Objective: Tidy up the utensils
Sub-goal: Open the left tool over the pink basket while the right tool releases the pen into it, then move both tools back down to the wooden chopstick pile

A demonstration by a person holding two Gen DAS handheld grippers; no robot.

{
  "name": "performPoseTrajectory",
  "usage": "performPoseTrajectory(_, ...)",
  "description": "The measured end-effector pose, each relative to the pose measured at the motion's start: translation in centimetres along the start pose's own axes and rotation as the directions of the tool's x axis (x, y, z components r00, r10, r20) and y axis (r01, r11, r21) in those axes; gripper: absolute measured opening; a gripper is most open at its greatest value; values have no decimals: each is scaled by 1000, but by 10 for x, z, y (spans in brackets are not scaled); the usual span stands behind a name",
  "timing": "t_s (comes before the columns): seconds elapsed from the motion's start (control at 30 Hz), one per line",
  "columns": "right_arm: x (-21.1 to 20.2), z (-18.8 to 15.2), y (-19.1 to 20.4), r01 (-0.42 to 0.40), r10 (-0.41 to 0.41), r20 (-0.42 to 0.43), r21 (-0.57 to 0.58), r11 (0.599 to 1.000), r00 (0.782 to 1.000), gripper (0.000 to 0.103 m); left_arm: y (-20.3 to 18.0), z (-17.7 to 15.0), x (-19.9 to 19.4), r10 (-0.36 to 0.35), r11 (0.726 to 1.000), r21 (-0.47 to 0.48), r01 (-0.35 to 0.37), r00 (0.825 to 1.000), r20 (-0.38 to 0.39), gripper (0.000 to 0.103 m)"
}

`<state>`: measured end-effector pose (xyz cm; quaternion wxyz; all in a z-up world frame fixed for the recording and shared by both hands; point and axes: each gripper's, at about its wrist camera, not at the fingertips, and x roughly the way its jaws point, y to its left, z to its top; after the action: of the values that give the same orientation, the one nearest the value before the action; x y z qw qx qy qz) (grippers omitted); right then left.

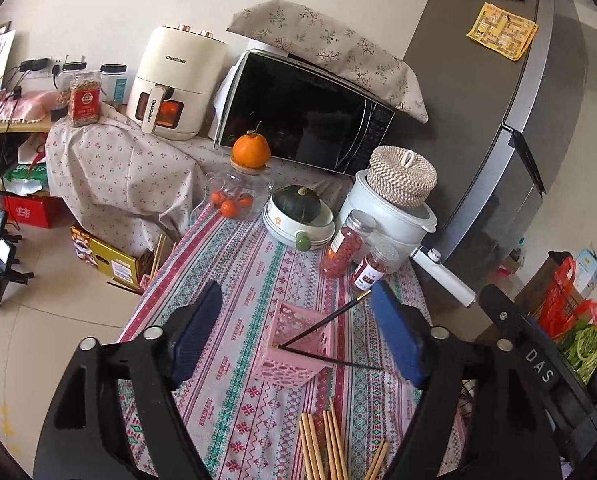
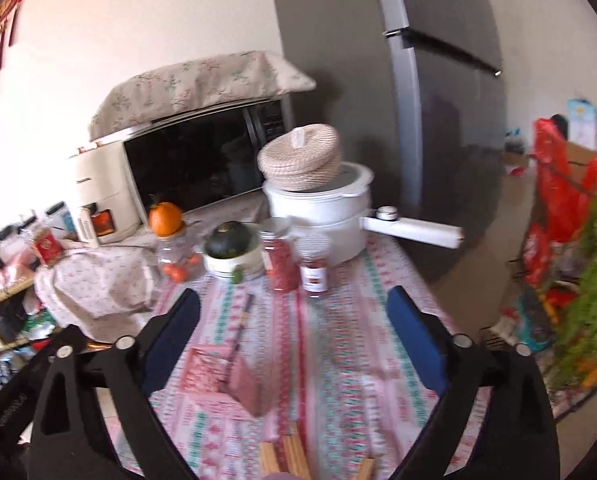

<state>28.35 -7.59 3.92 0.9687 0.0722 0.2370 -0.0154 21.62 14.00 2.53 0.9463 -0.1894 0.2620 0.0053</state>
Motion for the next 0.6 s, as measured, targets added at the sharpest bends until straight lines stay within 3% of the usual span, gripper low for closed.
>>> performPoseTrajectory(0.1, -6, -12, -14, 44, -44, -2, -16, 999, 999, 96, -4, -15, 1, 9, 1000, 15, -9, 1000, -25, 83)
performPoseTrajectory(0.2, -6, -26, -24, 81, -82, -31, -51, 995, 996, 96, -6, -28, 1, 21, 1000, 23, -21, 999, -36, 95)
performPoseTrajectory(0.43, -6, -61, -52, 90, -104, -139, -104, 991, 985, 96, -8, -55, 8, 59, 997, 66, -52, 992, -111, 96)
performPoseTrajectory(0.6, 1, -82, -80, 96, -111, -215, -82, 992, 970, 96, -5, -75, 26, 75, 995, 77, -59, 971, -226, 96)
